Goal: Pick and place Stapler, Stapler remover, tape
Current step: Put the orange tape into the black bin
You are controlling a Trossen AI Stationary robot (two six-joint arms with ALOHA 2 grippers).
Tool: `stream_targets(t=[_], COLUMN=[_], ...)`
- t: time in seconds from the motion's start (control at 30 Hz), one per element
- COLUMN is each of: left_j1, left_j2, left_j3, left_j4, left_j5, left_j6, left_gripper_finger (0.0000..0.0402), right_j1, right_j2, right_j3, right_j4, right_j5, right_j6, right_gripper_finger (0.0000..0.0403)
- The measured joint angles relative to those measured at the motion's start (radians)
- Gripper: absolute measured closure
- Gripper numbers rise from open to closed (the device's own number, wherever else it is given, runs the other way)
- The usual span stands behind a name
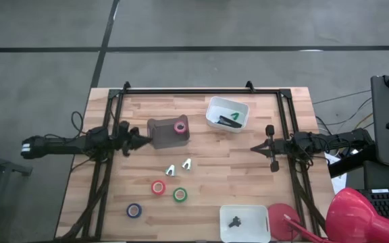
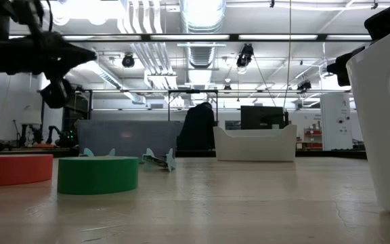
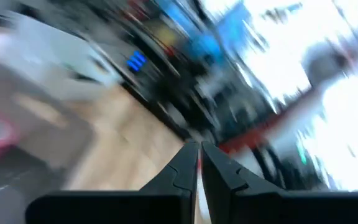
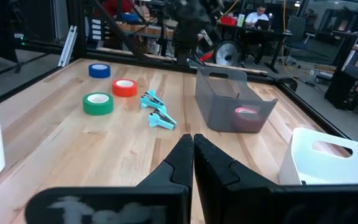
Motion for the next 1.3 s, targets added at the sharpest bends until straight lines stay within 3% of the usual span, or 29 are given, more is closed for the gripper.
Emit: stream_targets(t=[0.07, 0.17, 0.27, 0.4, 0.7, 0.8, 1.0, 1.3], left_j1=[0.001, 0.001, 0.002, 0.003, -0.109, -0.187, -0.326, -0.474], left_j2=[0.000, 0.001, 0.001, 0.001, 0.075, 0.145, 0.311, 0.603], left_j3=[0.000, 0.000, 0.000, 0.002, 0.136, 0.218, 0.413, 0.615], left_j4=[-0.001, -0.002, 0.001, 0.025, 0.005, -0.127, -0.531, -0.729], left_j5=[-0.096, -0.129, -0.139, -0.257, -0.171, -0.228, -0.437, -0.431], left_j6=[-0.063, -0.111, -0.096, -0.043, 0.114, 0.176, 0.081, -0.027], left_gripper_finger=[0.0378, 0.0378, 0.0378, 0.0378, 0.0389, 0.0390, 0.0390, 0.0390], right_j1=[0.000, 0.000, 0.000, 0.000, 0.000, 0.000, 0.000, 0.000], right_j2=[0.000, 0.000, 0.000, 0.000, 0.000, 0.000, 0.000, 0.000], right_j3=[0.000, 0.000, 0.000, 0.000, 0.000, 0.000, 0.000, 0.000], right_j4=[0.000, 0.000, 0.000, 0.000, 0.000, 0.000, 0.000, 0.000], right_j5=[0.000, 0.000, 0.000, 0.000, 0.000, 0.000, 0.000, 0.000], right_j6=[0.002, 0.001, 0.000, 0.000, 0.001, 0.001, 0.001, 0.000], right_gripper_finger=[0.0394, 0.0394, 0.0394, 0.0394, 0.0394, 0.0394, 0.0394, 0.0394])
